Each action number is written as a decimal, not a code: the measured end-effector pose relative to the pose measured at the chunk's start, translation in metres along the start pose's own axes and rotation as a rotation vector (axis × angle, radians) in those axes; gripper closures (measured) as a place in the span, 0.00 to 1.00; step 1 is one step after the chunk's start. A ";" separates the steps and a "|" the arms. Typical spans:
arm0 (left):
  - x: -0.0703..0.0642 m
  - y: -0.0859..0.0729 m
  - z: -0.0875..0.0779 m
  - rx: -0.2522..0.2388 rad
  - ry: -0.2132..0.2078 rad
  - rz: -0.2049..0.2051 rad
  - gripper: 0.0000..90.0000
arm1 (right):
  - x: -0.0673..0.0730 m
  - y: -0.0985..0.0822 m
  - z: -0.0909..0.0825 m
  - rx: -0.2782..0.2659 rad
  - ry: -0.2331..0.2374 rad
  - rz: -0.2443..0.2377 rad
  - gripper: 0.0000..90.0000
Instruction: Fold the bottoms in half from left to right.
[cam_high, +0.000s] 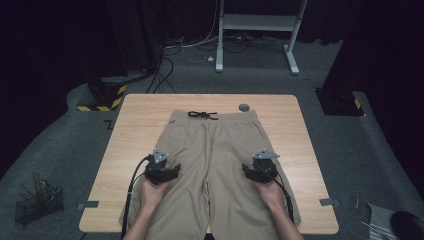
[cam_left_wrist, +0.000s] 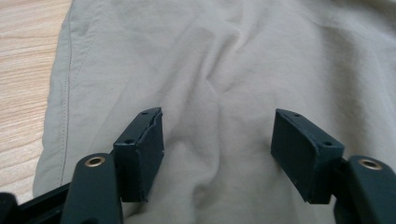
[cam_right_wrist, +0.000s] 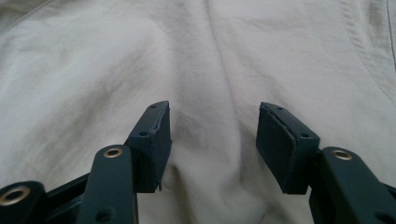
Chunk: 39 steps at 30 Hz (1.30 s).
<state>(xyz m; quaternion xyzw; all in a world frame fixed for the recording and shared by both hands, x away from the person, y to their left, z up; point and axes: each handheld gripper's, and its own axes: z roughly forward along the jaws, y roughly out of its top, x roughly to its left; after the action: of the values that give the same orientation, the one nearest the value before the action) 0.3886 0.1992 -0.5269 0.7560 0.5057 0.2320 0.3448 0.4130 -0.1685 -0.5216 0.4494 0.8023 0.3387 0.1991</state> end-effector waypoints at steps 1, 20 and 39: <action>-0.002 -0.001 -0.001 0.002 0.000 0.002 0.37 | 0.001 -0.004 -0.002 -0.016 -0.003 0.007 0.50; -0.008 -0.009 -0.010 0.004 -0.006 0.007 0.34 | 0.009 -0.020 -0.018 -0.017 -0.013 0.015 0.49; -0.020 -0.027 -0.030 0.001 -0.008 0.008 0.34 | 0.025 -0.039 -0.038 -0.019 0.002 0.002 0.49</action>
<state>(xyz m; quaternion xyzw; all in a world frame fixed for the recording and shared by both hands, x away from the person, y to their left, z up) 0.3440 0.1955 -0.5277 0.7589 0.5016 0.2303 0.3456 0.3534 -0.1755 -0.5235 0.4482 0.7986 0.3471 0.2022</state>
